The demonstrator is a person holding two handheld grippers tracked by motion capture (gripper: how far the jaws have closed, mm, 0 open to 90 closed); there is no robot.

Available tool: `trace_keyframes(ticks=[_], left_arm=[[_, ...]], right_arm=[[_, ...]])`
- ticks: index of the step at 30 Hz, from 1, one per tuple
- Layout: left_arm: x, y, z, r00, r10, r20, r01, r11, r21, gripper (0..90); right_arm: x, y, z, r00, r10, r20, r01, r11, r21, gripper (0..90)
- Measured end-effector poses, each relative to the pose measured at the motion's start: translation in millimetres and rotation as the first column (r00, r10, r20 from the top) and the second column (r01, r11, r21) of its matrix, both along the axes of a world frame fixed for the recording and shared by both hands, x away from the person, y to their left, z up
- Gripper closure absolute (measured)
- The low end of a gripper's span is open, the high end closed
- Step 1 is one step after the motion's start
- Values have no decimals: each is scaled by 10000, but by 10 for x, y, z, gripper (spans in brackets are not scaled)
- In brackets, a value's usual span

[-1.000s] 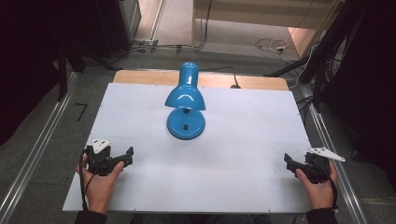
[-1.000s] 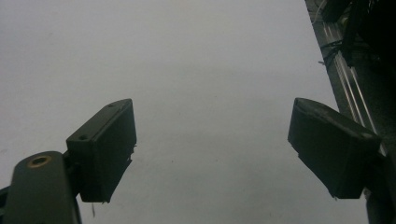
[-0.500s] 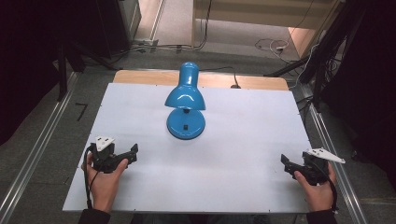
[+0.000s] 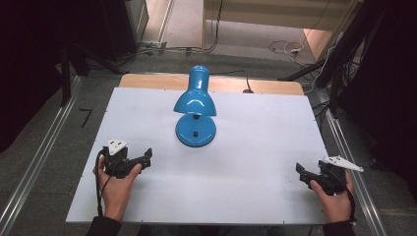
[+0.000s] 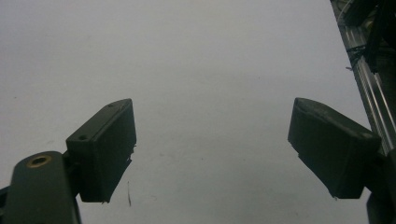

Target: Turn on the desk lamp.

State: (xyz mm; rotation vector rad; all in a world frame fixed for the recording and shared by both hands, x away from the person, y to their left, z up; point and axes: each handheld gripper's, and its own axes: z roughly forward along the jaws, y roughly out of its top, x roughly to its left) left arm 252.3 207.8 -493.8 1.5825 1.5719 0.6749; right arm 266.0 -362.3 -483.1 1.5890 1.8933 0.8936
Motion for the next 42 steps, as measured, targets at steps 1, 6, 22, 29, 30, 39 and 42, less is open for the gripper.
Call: trace_keyframes(ticks=[1, 6, 22, 29, 30, 39, 42], left_arm=[[7, -5, 0, 10000, -13, 3, 13, 10000, 7, 74], [38, -42, 4, 10000, -94, -21, 94, 9999, -36, 74], [115, -141, 33, 9993, -372, 5, 372, 9993, -83, 74], [168, -208, 39, 9987, -518, -36, 518, 9987, -40, 91], [168, -208, 39, 9987, -518, -36, 518, 9987, -40, 91], [231, -280, 45, 9977, -683, -35, 683, 9977, -3, 91], [245, -294, 51, 9976, -699, -19, 699, 9976, -12, 91]], right_arm=[[0, 1, 0, 10000, 4, -1, -4, 10000, 13, 140], [1, -2, -2, 10000, 23, -24, -23, 10000, 25, 140], [9, -16, -11, 10000, 5, -96, -4, 10000, 33, 140], [11, -22, -13, 9999, 6, -105, -5, 10000, 29, 140], [11, -21, -14, 9999, -6, -118, 6, 10000, 44, 140], [10, -26, -13, 9999, -16, -107, 16, 10000, 53, 140], [10, -27, -13, 10000, -12, -98, 12, 10000, 48, 140]])
